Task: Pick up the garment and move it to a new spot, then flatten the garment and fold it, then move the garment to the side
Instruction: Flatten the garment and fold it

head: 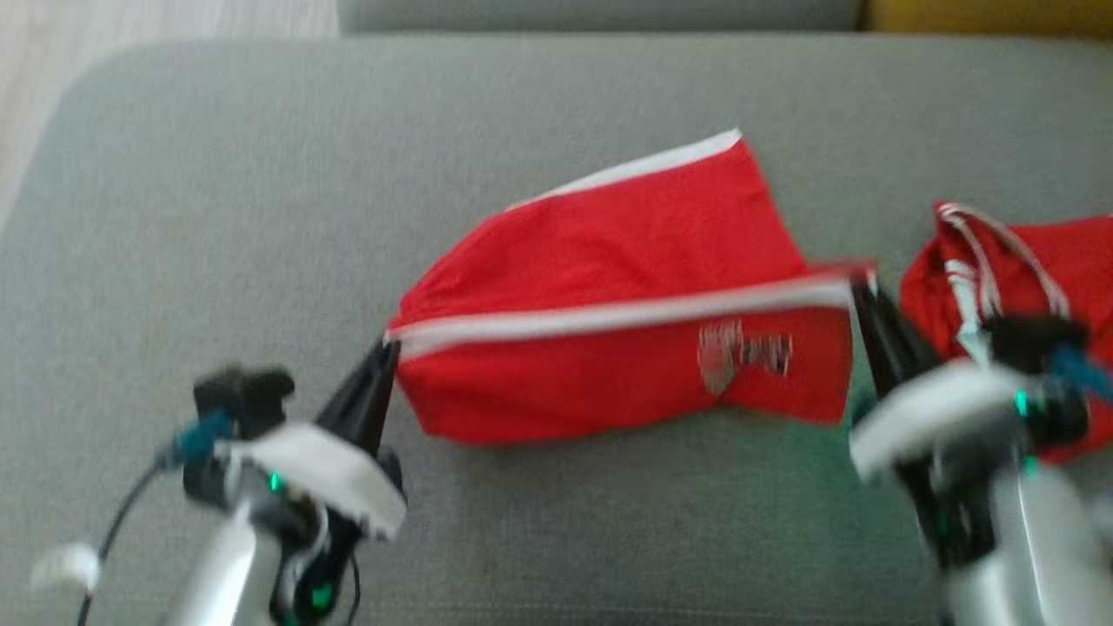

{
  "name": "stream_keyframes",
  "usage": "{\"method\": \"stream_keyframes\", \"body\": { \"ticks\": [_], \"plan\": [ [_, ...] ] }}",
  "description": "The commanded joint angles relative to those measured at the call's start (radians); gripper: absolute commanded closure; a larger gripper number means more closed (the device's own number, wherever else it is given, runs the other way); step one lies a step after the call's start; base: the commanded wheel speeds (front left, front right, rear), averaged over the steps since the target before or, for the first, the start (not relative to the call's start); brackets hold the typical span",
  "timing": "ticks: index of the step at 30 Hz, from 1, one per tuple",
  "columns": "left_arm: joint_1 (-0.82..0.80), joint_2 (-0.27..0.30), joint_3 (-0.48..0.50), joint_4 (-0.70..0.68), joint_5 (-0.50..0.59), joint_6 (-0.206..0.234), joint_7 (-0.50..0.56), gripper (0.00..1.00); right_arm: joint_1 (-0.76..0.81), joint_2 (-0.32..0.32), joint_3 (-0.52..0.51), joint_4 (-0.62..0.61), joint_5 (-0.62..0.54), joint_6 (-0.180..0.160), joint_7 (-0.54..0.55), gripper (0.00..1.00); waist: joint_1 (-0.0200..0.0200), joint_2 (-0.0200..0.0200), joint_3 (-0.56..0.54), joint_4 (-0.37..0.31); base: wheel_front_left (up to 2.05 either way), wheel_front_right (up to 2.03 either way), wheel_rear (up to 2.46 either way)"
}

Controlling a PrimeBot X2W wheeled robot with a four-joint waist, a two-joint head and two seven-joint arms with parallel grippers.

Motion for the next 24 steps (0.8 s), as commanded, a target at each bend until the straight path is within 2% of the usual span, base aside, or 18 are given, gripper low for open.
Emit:
{"method": "stream_keyframes", "body": {
  "ticks": [1, 2, 8, 13, 18, 19, 20, 21, 22, 24],
  "plan": [
    [-0.074, 0.009, 0.048, -0.005, -0.007, -0.006, -0.001, 1.0, -0.087, -0.015, 0.016, 0.001, -0.011, 0.006, 0.003, 1.0, 0.0001, 0.0, 0.068, 0.028, 0.0, 0.0, 0.0],
    [-0.151, 0.002, 0.039, 0.048, -0.018, -0.031, 0.008, 1.0, -0.198, -0.027, 0.016, 0.084, -0.024, 0.006, 0.004, 1.0, 0.0001, 0.0, 0.104, 0.042, 0.0, 0.0, 0.0],
    [-0.355, -0.025, 0.02, 0.22, -0.049, -0.076, 0.007, 1.0, -0.482, -0.065, 0.043, 0.319, -0.026, 0.006, -0.031, 1.0, 0.0001, 0.0, 0.191, 0.075, 0.0, 0.0, 0.0],
    [-0.488, -0.04, 0.007, 0.357, -0.065, -0.096, -0.03, 1.0, -0.653, -0.085, 0.069, 0.505, -0.021, 0.006, -0.083, 1.0, 0.0001, 0.0, 0.24, 0.092, 0.0, 0.0, 0.0],
    [-0.576, -0.057, -0.022, 0.477, -0.093, -0.109, -0.055, 1.0, -0.761, -0.09, 0.087, 0.681, -0.013, 0.006, -0.127, 1.0, 0.0001, 0.0, 0.27, 0.1, 0.0, 0.0, 0.0],
    [-0.59, -0.059, -0.034, 0.496, -0.097, -0.111, -0.06, 1.0, -0.777, -0.09, 0.092, 0.71, -0.013, 0.006, -0.141, 0.69, 0.0001, 0.0, 0.275, 0.101, 0.0, 0.0, 0.0],
    [-0.6, -0.061, -0.043, 0.513, -0.101, -0.112, -0.068, 0.73, -0.789, -0.089, 0.101, 0.734, -0.012, 0.006, -0.157, 0.12, 0.0001, 0.0, 0.277, 0.101, 0.0, 0.0, 0.0],
    [-0.606, -0.063, -0.052, 0.529, -0.106, -0.113, -0.073, 0.06, -0.798, -0.086, 0.112, 0.754, -0.008, 0.006, -0.175, 0.0, 0.0001, 0.0, 0.279, 0.101, 0.0, 0.0, 0.0],
    [-0.611, -0.064, -0.059, 0.542, -0.109, -0.114, -0.082, 0.0, -0.804, -0.084, 0.123, 0.77, -0.005, 0.006, -0.195, 0.0, 0.0001, 0.0, 0.28, 0.099, 0.0, 0.0, 0.0],
    [-0.612, -0.064, -0.071, 0.561, -0.112, -0.115, -0.107, 0.0, -0.81, -0.08, 0.151, 0.79, 0.002, 0.006, -0.242, 0.0, 0.0001, 0.0, 0.279, 0.093, 0.0, 0.0, 0.0]
  ]
}}
